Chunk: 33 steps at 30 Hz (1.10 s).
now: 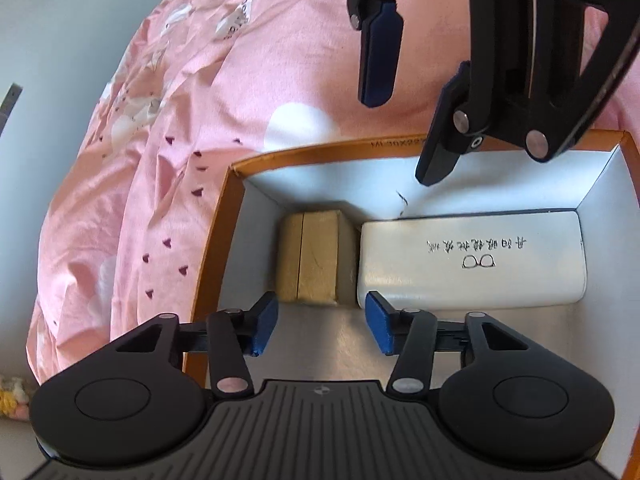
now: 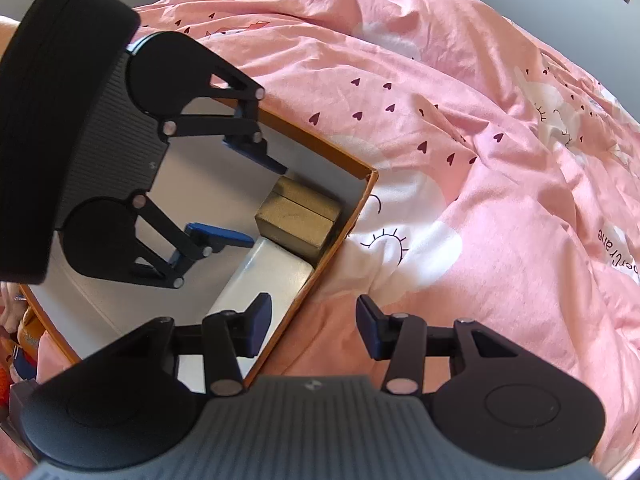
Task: Organize objects
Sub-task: 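Lower the tan box into the shoebox and open the left gripper, then withdraw both grippers from the shoebox back toward the pile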
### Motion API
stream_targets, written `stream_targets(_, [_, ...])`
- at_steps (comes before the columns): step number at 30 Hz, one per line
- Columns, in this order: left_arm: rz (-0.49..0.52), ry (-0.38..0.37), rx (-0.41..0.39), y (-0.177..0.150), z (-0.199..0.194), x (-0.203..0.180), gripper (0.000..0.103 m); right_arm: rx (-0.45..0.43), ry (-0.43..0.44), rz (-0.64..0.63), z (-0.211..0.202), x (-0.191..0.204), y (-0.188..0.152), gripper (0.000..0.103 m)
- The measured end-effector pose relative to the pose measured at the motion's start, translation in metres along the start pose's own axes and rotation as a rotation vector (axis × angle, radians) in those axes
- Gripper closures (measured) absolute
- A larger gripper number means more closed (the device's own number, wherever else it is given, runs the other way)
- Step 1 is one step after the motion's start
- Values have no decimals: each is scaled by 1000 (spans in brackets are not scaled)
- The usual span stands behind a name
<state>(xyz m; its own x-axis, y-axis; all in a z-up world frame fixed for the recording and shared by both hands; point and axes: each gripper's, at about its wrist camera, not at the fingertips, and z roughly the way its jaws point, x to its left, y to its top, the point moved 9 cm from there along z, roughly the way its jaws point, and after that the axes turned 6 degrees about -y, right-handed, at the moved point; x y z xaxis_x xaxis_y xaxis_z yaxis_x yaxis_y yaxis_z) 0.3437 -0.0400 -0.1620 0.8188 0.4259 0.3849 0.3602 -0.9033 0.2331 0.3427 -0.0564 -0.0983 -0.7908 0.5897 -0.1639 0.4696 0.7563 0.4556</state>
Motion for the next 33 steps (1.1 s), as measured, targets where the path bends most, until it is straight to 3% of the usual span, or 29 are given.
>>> stream_targets(4, [-90, -41, 53, -13, 3, 2, 74, 23, -6, 3, 3, 1, 0, 54])
stream_targets(8, [-131, -56, 37, -15, 8, 4, 83, 40, -10, 3, 6, 3, 0, 54])
stream_targets(13, [-112, -62, -12, -6, 12, 3, 84, 52, -13, 0, 8, 4, 1, 54])
stream_targets(21, [-120, -57, -23, -2, 14, 3, 84, 62, -5, -4, 10, 6, 1, 54])
stream_targets(25, [-143, -5, -30, -9, 0, 6, 82, 53, 1, 7, 5, 8, 1, 54])
stream_targets(30, [-302, 7, -111, -18, -46, 6, 81, 7, -7, 47, -14, 11, 2, 52])
stream_targets(33, [-421, 18, -178, -25, -81, 1, 75, -48, -23, 90, -34, 15, 2, 46])
